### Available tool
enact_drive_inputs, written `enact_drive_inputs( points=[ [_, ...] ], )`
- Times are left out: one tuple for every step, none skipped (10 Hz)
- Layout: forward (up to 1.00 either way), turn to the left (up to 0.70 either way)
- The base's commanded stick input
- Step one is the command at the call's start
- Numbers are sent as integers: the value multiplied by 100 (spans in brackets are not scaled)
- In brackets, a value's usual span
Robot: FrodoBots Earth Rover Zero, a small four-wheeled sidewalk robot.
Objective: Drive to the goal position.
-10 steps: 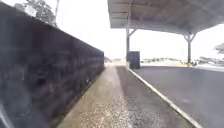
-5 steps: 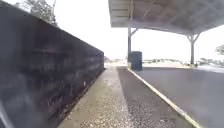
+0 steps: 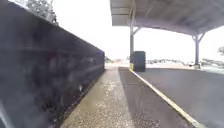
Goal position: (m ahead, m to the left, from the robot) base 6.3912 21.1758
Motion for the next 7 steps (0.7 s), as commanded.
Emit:
enact_drive_inputs(
  points=[
    [70, 0],
    [70, 0],
    [70, 0],
    [70, 0],
    [70, 0],
    [70, 0],
    [70, 0]
  ],
)
